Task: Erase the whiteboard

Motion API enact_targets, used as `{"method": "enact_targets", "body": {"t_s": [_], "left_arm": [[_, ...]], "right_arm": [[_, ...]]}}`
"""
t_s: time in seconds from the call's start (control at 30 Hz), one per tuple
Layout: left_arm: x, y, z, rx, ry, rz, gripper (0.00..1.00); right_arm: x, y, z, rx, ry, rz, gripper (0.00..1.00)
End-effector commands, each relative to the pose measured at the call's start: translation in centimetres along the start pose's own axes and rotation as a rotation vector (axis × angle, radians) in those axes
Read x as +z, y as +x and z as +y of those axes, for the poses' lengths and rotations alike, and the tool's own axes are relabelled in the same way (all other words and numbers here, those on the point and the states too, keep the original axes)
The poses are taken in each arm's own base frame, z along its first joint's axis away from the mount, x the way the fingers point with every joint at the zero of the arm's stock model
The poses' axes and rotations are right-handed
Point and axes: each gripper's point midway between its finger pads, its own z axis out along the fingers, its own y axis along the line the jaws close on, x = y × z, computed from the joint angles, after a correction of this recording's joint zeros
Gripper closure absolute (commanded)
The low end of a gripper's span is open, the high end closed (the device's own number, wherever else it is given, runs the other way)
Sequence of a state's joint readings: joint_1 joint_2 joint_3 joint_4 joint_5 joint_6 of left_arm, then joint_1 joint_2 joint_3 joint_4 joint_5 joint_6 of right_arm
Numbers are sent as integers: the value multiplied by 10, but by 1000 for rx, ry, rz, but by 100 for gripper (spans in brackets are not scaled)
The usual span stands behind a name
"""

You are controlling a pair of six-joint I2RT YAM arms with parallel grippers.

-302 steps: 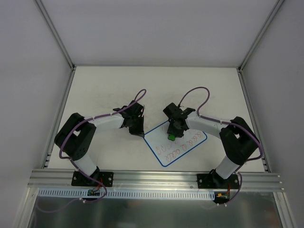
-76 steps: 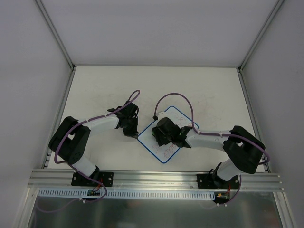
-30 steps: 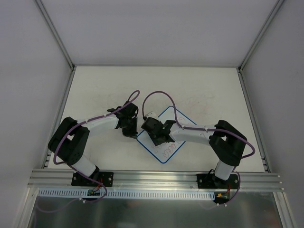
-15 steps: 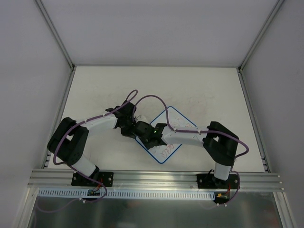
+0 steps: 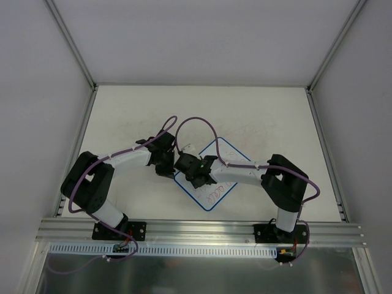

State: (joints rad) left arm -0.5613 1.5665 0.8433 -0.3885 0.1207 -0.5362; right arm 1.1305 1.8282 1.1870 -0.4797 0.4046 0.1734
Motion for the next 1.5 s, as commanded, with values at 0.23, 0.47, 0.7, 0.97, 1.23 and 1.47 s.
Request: {"method": "enact_targets", "body": {"t_s": [0.23,0.47,0.7,0.97,1.23,1.47], "left_arm": [[-7,4,5,8,-23,-11,100],[-6,5,6,11,-25,-9,100],[-6,5,5,3,-21,-5,100],[-6,6,7,1,-26,-7,100],[-6,9,12,-1,-36,-3,100],[-10,5,5,-9,-8,-14,100]], "right_arm": [[-4,-5,22,51,-142,-23,100],[-5,-4,31,27,-186,-10,100],[-10,-4,52,-21,-249,-3,100],[3,-5,35,50,-163,-1,100],[15,19,-63,401,53,54,100],[11,31,-92,454,64,67,100]]}}
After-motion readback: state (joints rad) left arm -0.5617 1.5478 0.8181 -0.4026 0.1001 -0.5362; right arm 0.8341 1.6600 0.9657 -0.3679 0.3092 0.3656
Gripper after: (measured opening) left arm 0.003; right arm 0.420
